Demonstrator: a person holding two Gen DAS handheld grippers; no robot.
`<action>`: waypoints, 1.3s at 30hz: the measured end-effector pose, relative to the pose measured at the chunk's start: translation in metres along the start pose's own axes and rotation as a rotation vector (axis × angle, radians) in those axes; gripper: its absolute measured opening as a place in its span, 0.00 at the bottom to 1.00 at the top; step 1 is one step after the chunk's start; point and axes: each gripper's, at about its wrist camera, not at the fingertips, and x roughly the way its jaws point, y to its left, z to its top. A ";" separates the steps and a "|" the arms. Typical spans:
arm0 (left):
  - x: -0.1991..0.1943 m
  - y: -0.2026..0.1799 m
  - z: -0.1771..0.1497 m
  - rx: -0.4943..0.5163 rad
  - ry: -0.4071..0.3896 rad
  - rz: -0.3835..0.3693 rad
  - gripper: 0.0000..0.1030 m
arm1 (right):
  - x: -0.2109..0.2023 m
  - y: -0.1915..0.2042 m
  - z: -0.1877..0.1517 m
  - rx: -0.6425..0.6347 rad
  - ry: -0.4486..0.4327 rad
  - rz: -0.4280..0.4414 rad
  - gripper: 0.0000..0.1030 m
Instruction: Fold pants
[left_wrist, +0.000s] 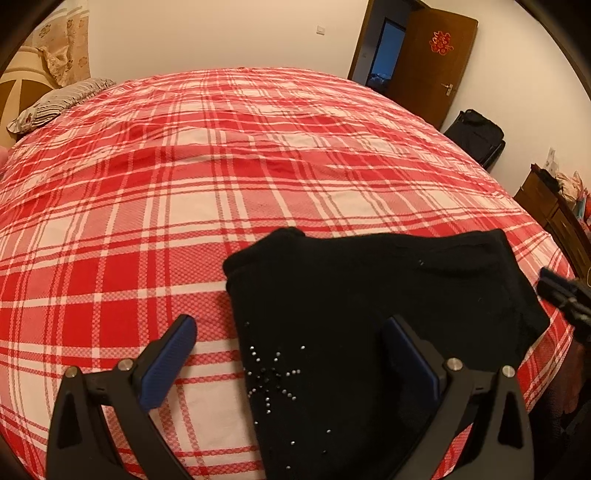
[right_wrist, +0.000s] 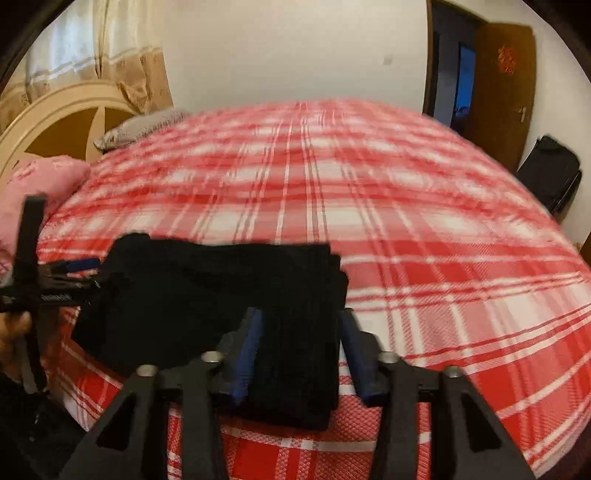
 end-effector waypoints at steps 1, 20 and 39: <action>0.000 0.001 0.000 -0.001 -0.001 0.001 1.00 | 0.005 0.001 -0.002 -0.001 0.017 0.010 0.13; -0.013 0.023 -0.013 -0.051 -0.023 -0.045 1.00 | 0.006 -0.033 -0.012 0.135 0.042 0.064 0.49; 0.015 0.007 -0.006 0.024 0.005 -0.060 1.00 | 0.053 -0.056 -0.005 0.333 0.098 0.288 0.42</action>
